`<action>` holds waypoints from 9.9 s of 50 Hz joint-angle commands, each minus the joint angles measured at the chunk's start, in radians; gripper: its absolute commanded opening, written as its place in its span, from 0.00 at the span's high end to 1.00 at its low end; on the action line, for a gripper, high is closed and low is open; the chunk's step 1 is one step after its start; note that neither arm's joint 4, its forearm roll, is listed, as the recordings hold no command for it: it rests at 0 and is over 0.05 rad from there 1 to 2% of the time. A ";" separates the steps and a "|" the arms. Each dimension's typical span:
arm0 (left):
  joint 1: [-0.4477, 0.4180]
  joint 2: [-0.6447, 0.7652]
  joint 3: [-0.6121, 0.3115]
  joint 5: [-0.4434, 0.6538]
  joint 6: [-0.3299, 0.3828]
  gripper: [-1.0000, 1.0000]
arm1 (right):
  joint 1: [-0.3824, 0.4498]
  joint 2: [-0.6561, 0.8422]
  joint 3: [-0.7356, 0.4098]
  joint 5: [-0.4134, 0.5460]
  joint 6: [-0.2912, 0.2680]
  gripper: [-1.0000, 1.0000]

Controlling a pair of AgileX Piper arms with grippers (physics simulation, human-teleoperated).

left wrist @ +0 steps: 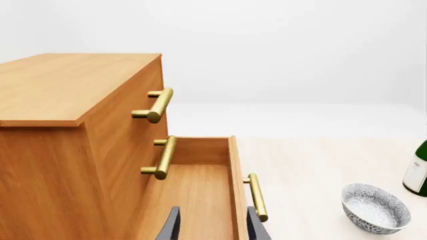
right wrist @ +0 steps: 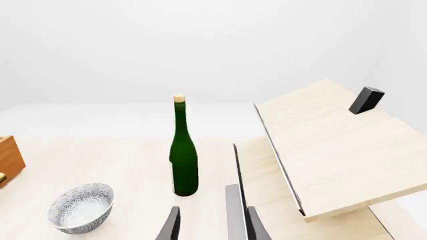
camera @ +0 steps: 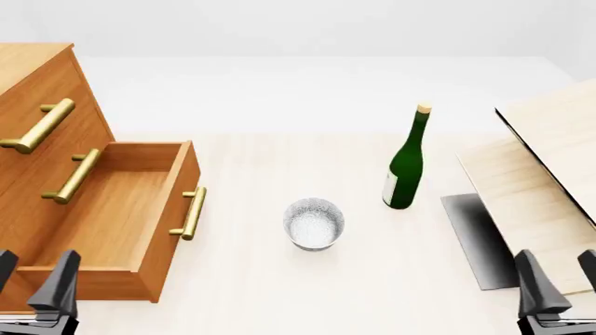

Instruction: Put the bowl in the bottom drawer of the cabinet.

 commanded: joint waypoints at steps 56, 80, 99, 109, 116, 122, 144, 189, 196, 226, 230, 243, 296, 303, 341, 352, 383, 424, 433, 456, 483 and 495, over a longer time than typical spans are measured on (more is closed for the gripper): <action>-0.626 0.025 -0.131 -0.015 0.087 0.00 | 0.000 0.005 -0.003 -0.001 0.001 0.00; -0.743 0.461 -0.244 -0.253 0.089 0.00 | 0.000 0.005 -0.003 -0.001 0.001 0.00; -0.783 0.676 -0.449 -0.201 0.085 0.00 | 0.001 0.005 -0.003 -0.001 0.001 0.00; -0.817 0.769 -0.552 -0.166 0.058 0.00 | 0.001 0.005 -0.003 -0.001 0.001 0.00; -0.810 0.813 -0.622 -0.128 0.044 0.00 | 0.000 0.005 -0.003 -0.001 0.001 0.00; -0.806 0.862 -0.652 -0.121 0.049 0.00 | 0.000 0.005 -0.003 -0.001 0.002 0.00; -0.822 1.101 -0.883 -0.023 0.047 0.00 | 0.001 0.005 -0.003 -0.001 0.001 0.00; -0.762 1.349 -1.022 0.120 0.024 0.00 | 0.000 0.004 -0.003 -0.001 0.001 0.00; -0.777 1.418 -1.051 0.151 0.024 0.00 | 0.000 0.005 -0.003 -0.001 0.001 0.00; -0.797 1.650 -1.209 0.240 -0.032 0.00 | 0.001 0.005 -0.003 -0.001 0.001 0.00; -0.804 1.667 -1.224 0.242 -0.033 0.00 | 0.001 0.005 -0.003 -0.001 0.001 0.00; -0.822 1.735 -1.244 0.221 -0.054 0.00 | 0.001 0.005 -0.003 -0.001 0.001 0.00; -0.814 1.925 -1.330 0.229 -0.121 0.00 | 0.000 0.005 -0.003 -0.001 0.001 0.00; -0.815 1.938 -1.324 0.224 -0.136 0.00 | 0.001 0.005 -0.003 -0.001 0.001 0.00; -0.813 1.994 -1.310 0.201 -0.178 0.00 | 0.000 0.005 -0.003 -0.001 0.001 0.00; -0.819 2.000 -1.303 0.191 -0.199 0.00 | 0.000 0.005 -0.003 -0.001 0.001 0.00; -0.816 2.043 -1.267 0.135 -0.231 0.00 | 0.001 0.005 -0.003 -0.001 0.001 0.00; -0.824 2.112 -1.266 0.076 -0.269 0.00 | 0.000 0.005 -0.003 -0.001 0.001 0.00; -0.827 2.111 -1.269 0.079 -0.272 0.00 | 0.001 0.005 -0.003 -0.001 0.001 0.00; -0.812 2.072 -1.275 0.082 -0.251 1.00 | 0.000 0.005 -0.003 -0.001 0.001 0.00; -0.734 1.967 -1.265 0.074 -0.197 1.00 | 0.000 0.005 -0.003 -0.001 0.001 0.00; -0.722 1.913 -1.226 0.047 -0.197 1.00 | 0.001 0.005 -0.003 -0.001 0.001 0.00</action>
